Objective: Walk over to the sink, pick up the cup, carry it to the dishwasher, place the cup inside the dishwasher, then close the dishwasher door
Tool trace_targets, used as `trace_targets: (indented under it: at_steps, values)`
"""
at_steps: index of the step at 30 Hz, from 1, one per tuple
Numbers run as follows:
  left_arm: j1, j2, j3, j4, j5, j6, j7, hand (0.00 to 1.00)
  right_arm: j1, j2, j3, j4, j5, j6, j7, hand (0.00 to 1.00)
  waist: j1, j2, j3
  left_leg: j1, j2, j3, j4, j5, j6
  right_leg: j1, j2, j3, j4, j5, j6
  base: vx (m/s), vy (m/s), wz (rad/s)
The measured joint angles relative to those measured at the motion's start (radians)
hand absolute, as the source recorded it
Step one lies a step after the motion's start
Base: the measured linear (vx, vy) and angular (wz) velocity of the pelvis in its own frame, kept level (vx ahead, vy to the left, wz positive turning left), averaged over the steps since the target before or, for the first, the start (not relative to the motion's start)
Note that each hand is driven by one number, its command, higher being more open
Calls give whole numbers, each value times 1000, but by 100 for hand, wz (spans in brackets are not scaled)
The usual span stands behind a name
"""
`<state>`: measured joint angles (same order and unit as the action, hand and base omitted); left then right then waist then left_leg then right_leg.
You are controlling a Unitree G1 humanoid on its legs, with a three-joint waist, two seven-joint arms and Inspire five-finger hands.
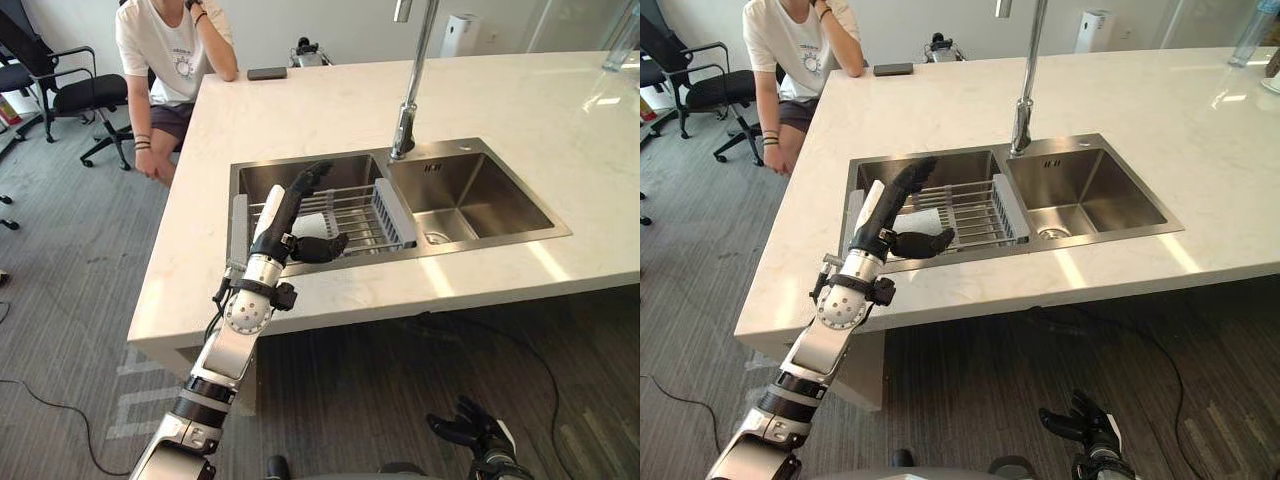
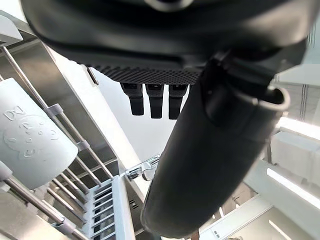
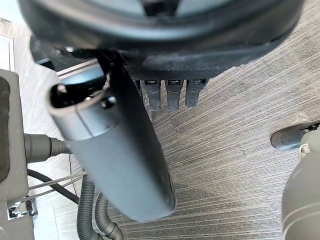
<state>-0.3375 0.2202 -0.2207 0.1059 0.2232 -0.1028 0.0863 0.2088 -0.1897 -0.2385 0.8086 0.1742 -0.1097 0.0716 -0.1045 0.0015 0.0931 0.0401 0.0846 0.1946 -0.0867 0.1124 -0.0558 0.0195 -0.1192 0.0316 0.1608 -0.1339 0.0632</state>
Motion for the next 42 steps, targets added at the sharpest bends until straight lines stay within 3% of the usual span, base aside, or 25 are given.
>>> trace_targets:
  at_steps: [11, 21, 29, 42]
  values:
    - [-196, 52, -6, 85, 172, 29, -1, 90, 14, 3, 3, -17, 0, 0, 9, 90, -30, 0, 1, -13, -1, 28, 0, 0, 0, -42, 1, 33, 32, -1, 0, -16, -6, -8]
    - [-266, 98, -5, 194, 250, 31, 2, 90, 35, 17, 10, -17, 0, 0, 10, 90, -53, 0, 11, -14, 0, 39, 0, 0, 0, -53, 3, 43, 31, -1, 0, -8, -4, -3]
    - [-265, 189, -1, 277, 288, 36, 2, 90, 36, 21, 13, -17, -1, -10, 9, 90, -51, 0, 33, -15, 2, 40, 0, -2, -2, -51, 4, 41, 21, 1, 2, 0, 0, 0]
    - [-227, 224, -2, 293, 368, 35, -1, 90, 34, 17, 36, -18, -1, -17, 9, 90, -47, 3, 62, -15, 3, 41, 0, -3, -4, -39, 3, 39, -1, 13, 8, 1, -1, 0]
